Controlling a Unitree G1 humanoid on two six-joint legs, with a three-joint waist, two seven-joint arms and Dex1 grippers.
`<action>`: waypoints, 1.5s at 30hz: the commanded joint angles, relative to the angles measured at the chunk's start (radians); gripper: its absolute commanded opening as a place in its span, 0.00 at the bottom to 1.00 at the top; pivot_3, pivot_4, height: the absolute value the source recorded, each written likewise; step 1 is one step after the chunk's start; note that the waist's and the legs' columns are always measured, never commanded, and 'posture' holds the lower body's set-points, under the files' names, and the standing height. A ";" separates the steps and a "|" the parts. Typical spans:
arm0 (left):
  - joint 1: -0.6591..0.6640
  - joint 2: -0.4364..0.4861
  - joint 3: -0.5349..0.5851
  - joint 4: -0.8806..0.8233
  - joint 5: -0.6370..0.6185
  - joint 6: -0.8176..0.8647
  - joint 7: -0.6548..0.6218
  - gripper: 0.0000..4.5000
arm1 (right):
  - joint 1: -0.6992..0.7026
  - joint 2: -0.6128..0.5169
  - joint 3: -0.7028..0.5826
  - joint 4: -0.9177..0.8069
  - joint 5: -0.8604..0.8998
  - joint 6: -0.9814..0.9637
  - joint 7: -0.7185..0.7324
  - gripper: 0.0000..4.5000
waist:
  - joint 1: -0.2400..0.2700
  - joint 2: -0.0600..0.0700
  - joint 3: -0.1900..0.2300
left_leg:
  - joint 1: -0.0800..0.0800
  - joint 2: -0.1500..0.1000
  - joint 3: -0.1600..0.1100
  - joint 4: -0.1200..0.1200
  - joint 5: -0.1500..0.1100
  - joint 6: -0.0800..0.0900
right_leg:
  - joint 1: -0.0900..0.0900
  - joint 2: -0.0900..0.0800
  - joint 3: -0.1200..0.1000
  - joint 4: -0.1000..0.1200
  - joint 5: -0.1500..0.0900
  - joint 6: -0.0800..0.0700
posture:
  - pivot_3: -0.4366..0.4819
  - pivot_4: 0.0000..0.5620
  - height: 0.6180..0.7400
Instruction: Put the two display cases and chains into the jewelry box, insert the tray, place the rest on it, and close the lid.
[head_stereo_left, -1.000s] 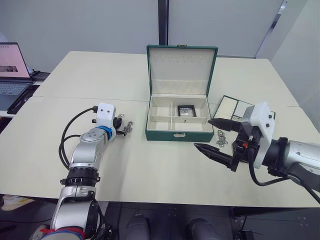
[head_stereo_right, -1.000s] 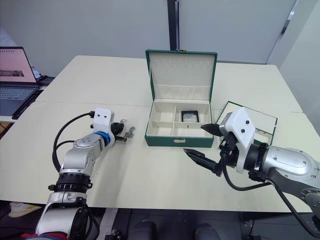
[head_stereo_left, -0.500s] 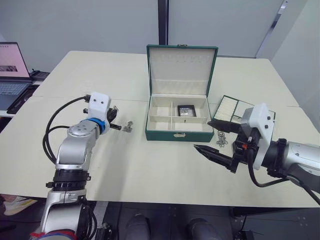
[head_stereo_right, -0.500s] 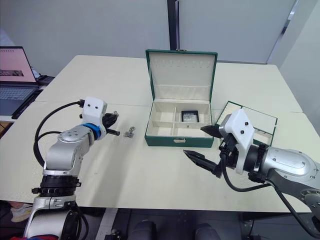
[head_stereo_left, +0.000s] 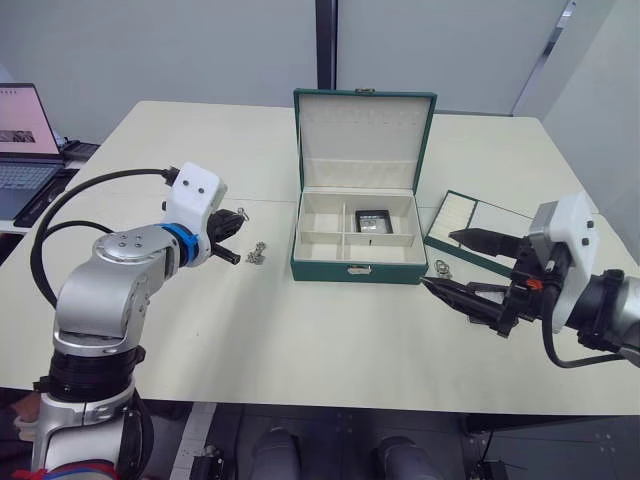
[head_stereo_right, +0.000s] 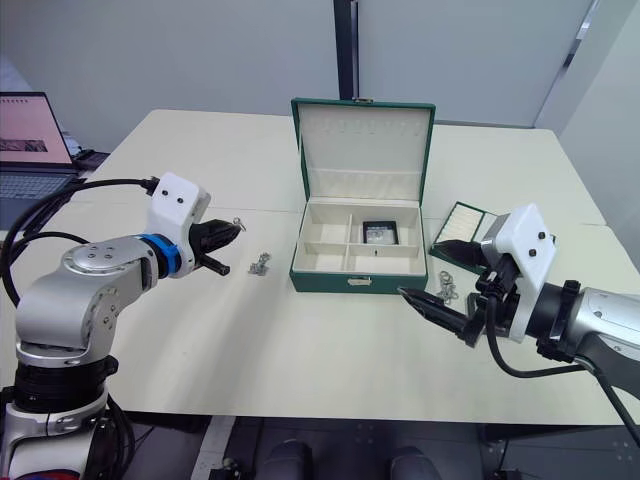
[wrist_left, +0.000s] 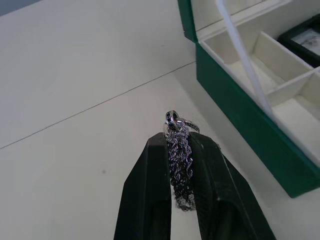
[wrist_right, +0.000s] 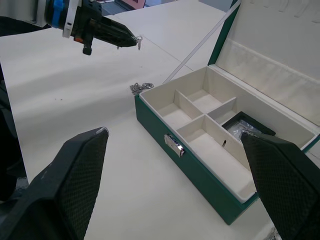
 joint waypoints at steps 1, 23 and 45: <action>-0.078 0.020 -0.036 -0.059 -0.032 0.064 -0.012 0.06 | 0.013 -0.015 -0.057 0.008 -0.002 -0.019 0.020 1.00 | 0.000 0.000 0.000 | 0.000 -0.001 0.000 0.000 0.000 0.001 | 0.000 0.000 0.000 0.000 0.000 0.000 | 0.48 0.27 1.00; -0.361 -0.231 -0.301 0.333 0.074 -0.176 0.026 0.06 | 0.091 0.031 -0.140 0.011 -0.021 -0.043 -0.008 1.00 | 0.007 -0.002 0.001 | -0.001 -0.001 0.000 0.000 0.001 -0.001 | 0.000 0.000 0.001 -0.001 0.000 0.000 | 0.48 0.27 1.00; -0.501 -0.411 -0.338 0.853 0.254 -0.447 0.019 0.06 | 0.073 0.016 -0.113 0.020 -0.043 -0.042 -0.008 1.00 | 0.017 -0.002 0.001 | -0.003 -0.002 0.001 0.000 0.001 -0.001 | -0.002 0.000 0.001 -0.001 0.000 0.000 | 0.48 0.27 1.00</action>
